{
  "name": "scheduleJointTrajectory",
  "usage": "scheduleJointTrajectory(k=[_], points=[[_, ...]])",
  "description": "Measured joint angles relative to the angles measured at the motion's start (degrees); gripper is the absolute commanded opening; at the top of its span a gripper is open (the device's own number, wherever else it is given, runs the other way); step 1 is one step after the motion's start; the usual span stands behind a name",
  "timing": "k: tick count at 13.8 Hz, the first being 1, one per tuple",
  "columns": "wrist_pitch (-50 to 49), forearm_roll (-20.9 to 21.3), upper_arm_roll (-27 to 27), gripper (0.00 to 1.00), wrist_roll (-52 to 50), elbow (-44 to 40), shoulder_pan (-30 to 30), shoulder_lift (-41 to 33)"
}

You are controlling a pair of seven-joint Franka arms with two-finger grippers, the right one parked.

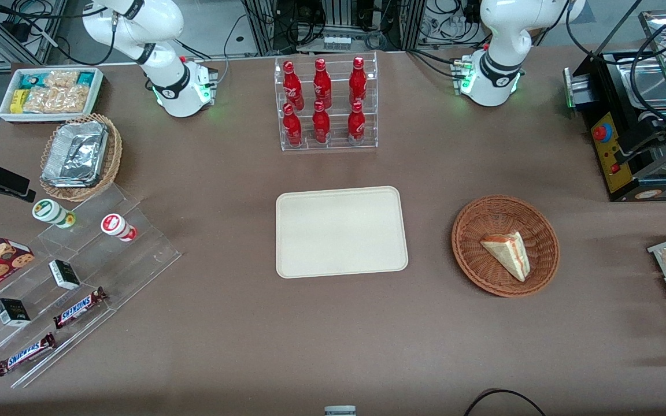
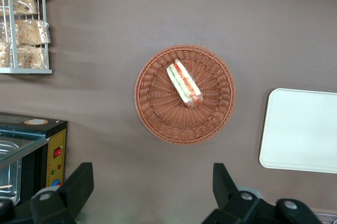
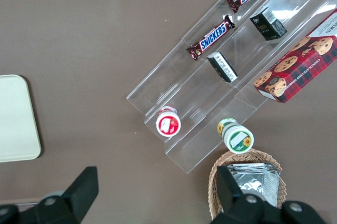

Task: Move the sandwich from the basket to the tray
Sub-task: 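Move the left gripper over the wicker basket above the sandwich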

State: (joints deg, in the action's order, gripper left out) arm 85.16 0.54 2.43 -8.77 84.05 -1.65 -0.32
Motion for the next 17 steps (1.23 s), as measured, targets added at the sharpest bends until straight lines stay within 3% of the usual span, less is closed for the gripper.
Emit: scheduleJointTrajectory(k=[10, 17], points=[[6.0, 0.1, 1.0, 1.00, 2.0, 4.6, -2.2, 0.9], [18.9, 0.0, 0.7, 1.00, 1.4, 16.5, -3.4, 2.5]])
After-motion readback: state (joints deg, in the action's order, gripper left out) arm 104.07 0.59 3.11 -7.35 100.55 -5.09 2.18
